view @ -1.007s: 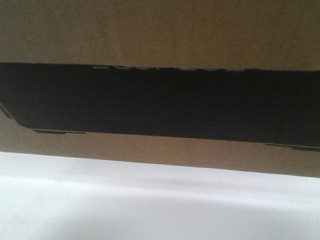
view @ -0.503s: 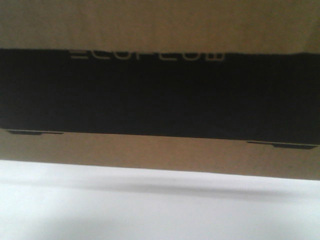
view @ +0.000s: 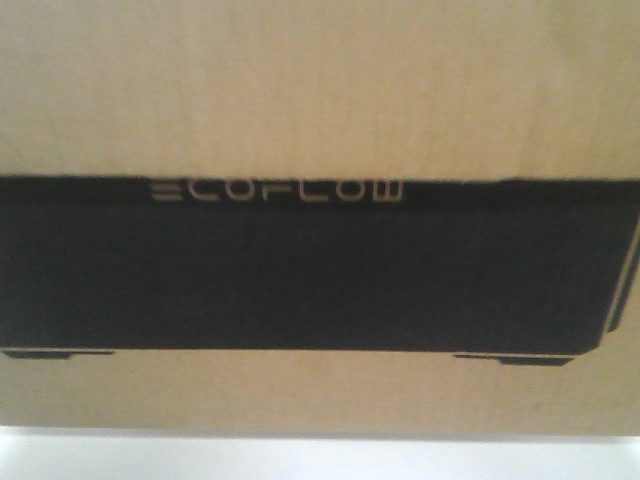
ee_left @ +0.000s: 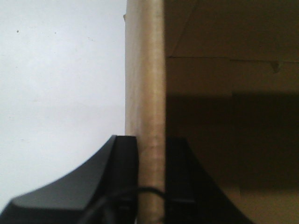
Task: Grab box from left shelf to table start
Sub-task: 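Lower the box with both grippers onto the white table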
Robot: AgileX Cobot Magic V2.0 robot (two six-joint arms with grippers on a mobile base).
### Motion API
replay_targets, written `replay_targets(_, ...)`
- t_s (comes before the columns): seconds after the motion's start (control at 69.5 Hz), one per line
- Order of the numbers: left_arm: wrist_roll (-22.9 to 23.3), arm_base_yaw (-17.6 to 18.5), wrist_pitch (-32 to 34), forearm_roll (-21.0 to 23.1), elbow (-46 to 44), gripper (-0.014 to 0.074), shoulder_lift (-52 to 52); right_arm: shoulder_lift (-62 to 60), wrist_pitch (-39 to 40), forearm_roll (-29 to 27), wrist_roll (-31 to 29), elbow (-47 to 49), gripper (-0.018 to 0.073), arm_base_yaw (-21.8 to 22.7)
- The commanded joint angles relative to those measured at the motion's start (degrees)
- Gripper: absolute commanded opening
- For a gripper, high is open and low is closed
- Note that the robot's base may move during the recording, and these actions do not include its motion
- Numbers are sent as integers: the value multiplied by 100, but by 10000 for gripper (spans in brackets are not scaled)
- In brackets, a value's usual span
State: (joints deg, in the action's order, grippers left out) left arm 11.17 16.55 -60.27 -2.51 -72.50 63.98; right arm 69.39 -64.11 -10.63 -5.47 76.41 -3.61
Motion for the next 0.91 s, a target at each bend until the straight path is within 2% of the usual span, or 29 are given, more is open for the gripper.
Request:
replay_targets(0.0,138,28,971,480,-263,-96,173,132,716,-580,-225,243,57,-33)
replay_targets(0.245,138,28,1451,480,-263,-96,1038,780,1106,-580,-240,243,57,-33)
replay_targets(0.503,138,28,1750,480,-263,-96,1483,1228,1332,-580,-391,243,57,-33)
replay_targets(0.719,127,28,1715,480,-263,-90,1626,1287,1245,-580,-391,243,59,-33)
replay_targets(0.806,106,28,1700,480,-263,-24,1627,1287,1194,-580,-391,243,111,-33)
replay_targets(0.892,95,28,1700,480,-263,131,1627,1287,1156,-580,-391,243,225,-33)
